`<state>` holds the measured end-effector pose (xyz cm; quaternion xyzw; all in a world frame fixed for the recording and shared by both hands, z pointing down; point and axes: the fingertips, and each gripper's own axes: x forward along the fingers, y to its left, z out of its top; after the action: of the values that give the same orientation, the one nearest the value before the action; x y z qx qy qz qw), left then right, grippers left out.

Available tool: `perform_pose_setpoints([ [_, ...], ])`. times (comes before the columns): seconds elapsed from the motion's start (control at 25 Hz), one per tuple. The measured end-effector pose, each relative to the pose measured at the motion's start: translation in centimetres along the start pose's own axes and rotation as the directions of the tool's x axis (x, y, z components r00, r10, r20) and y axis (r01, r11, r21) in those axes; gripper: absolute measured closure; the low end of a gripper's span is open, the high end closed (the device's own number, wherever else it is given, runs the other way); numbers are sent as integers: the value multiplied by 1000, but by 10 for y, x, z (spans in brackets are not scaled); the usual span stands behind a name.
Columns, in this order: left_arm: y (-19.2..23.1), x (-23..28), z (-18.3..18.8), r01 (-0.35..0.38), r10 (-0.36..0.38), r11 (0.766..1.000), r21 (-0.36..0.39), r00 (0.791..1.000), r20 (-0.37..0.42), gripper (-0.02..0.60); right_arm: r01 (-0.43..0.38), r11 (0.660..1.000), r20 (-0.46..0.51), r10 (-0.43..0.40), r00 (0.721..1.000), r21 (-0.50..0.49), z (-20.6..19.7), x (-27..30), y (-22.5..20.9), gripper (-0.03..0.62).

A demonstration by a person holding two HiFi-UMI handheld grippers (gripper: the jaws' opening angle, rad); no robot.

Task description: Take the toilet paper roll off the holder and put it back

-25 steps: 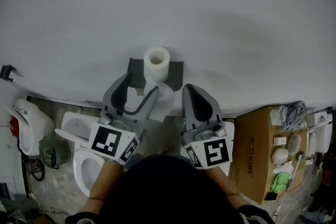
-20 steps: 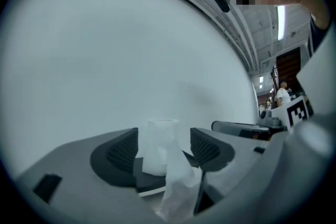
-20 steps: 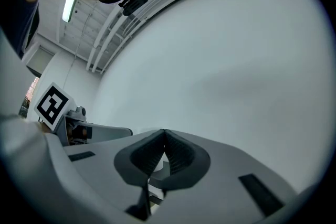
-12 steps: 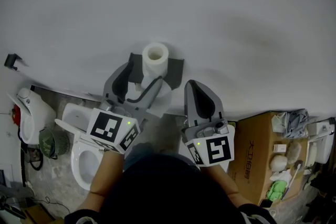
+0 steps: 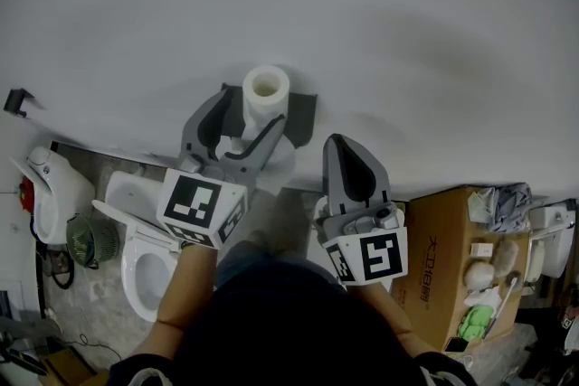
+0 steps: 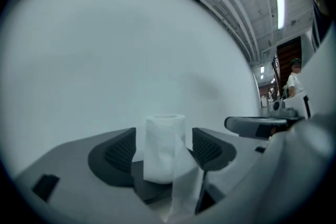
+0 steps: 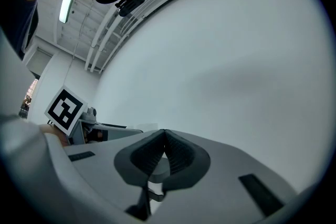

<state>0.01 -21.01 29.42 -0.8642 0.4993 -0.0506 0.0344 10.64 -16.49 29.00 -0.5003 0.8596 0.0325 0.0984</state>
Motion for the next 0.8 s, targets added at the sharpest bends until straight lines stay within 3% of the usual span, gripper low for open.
perform_pose_setpoints([
  [0.32, -1, 10, -5, -21, 20, 1000, -16, 999, -36, 265, -2, 1000, 5, 2, 1000, 6, -1, 5, 1, 578],
  [0.8, -7, 26, -12, -27, 30, 999, 39, 995, -95, 265, 17, 1000, 16, -17, 1000, 12, 0, 7, -4, 579],
])
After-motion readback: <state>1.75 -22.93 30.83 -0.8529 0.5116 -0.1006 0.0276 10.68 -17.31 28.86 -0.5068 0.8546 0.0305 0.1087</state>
